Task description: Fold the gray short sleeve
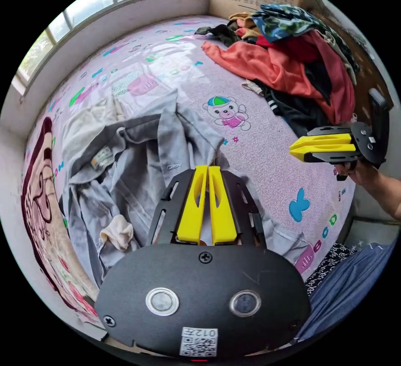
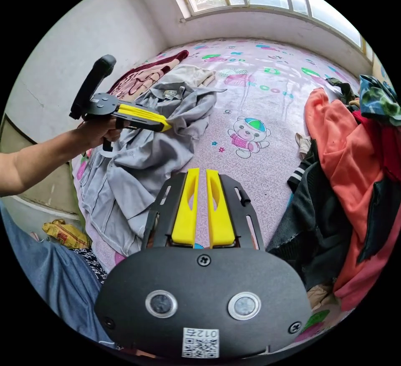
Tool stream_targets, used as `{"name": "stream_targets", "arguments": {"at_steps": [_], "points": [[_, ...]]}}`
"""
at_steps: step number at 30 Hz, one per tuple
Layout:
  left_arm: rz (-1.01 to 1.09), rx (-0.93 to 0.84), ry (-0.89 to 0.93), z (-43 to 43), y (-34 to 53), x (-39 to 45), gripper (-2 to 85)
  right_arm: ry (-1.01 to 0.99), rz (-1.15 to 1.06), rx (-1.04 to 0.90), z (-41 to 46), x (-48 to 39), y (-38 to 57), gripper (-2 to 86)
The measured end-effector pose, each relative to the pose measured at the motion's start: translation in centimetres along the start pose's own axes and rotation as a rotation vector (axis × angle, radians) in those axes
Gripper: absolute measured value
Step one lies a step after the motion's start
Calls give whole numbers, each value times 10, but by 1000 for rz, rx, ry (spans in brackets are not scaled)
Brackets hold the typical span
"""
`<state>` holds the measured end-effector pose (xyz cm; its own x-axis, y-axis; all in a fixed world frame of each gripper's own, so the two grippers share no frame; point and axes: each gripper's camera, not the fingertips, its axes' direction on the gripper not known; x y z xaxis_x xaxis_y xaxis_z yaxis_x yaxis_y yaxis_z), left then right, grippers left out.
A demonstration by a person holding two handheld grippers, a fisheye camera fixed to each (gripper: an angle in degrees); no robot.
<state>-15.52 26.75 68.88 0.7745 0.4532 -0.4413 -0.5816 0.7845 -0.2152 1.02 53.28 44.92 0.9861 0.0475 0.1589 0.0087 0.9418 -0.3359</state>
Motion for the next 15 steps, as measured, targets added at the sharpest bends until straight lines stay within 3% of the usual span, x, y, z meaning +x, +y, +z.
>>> {"name": "stream_targets", "arguments": {"at_steps": [5, 15], "points": [[-116, 226, 304, -20, 61, -80, -2, -49, -112, -1, 30, -19, -48, 42], [-47, 228, 355, -5, 87, -117, -2, -102, -165, -60, 95, -36, -137, 87]]}}
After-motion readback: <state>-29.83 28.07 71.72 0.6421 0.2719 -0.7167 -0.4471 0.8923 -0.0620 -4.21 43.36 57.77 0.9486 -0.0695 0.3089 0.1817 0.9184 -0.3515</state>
